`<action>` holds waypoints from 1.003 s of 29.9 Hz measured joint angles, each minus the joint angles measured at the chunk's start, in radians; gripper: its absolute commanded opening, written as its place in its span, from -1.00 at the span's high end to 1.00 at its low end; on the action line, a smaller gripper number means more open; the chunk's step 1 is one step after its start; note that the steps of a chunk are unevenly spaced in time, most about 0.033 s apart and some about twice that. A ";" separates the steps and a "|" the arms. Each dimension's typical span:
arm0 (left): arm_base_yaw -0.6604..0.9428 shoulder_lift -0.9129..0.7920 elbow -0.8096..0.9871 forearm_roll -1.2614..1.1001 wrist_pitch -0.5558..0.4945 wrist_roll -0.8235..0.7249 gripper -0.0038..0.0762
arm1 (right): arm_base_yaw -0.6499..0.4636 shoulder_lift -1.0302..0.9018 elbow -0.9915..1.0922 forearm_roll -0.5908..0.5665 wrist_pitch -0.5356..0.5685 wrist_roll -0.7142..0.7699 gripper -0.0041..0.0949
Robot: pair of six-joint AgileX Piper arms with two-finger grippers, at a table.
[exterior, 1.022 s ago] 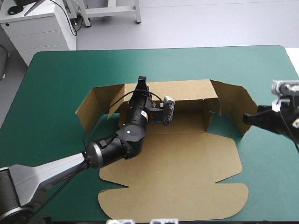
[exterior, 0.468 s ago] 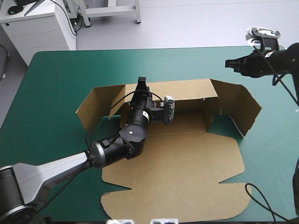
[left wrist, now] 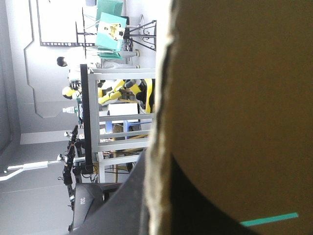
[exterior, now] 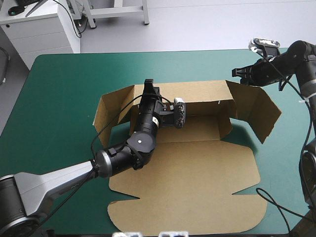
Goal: Fold the box
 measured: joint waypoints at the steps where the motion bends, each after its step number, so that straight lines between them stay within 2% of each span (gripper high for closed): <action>1: 0.000 0.000 0.000 0.000 0.000 0.000 0.92 | 0.000 -0.001 0.000 -0.004 0.014 -0.002 0.95; 7: 0.000 0.000 0.001 0.000 0.000 -0.002 0.92 | 0.000 -0.016 -0.001 -0.026 0.078 -0.026 0.95; 12: 0.000 0.007 0.001 -0.001 0.000 -0.003 0.92 | 0.000 -0.070 0.023 -0.022 0.079 -0.036 0.95; 15: 0.000 0.019 0.001 -0.001 -0.001 -0.003 0.92 | 0.000 -0.120 0.111 -0.013 0.070 -0.051 0.95; 22: 0.000 0.034 0.001 -0.002 0.000 -0.003 0.92 | 0.000 -0.209 0.338 0.053 -0.047 -0.116 0.95; 30: 0.000 0.059 0.001 -0.003 0.022 -0.003 0.92 | 0.000 -0.288 0.529 0.252 -0.174 -0.288 0.95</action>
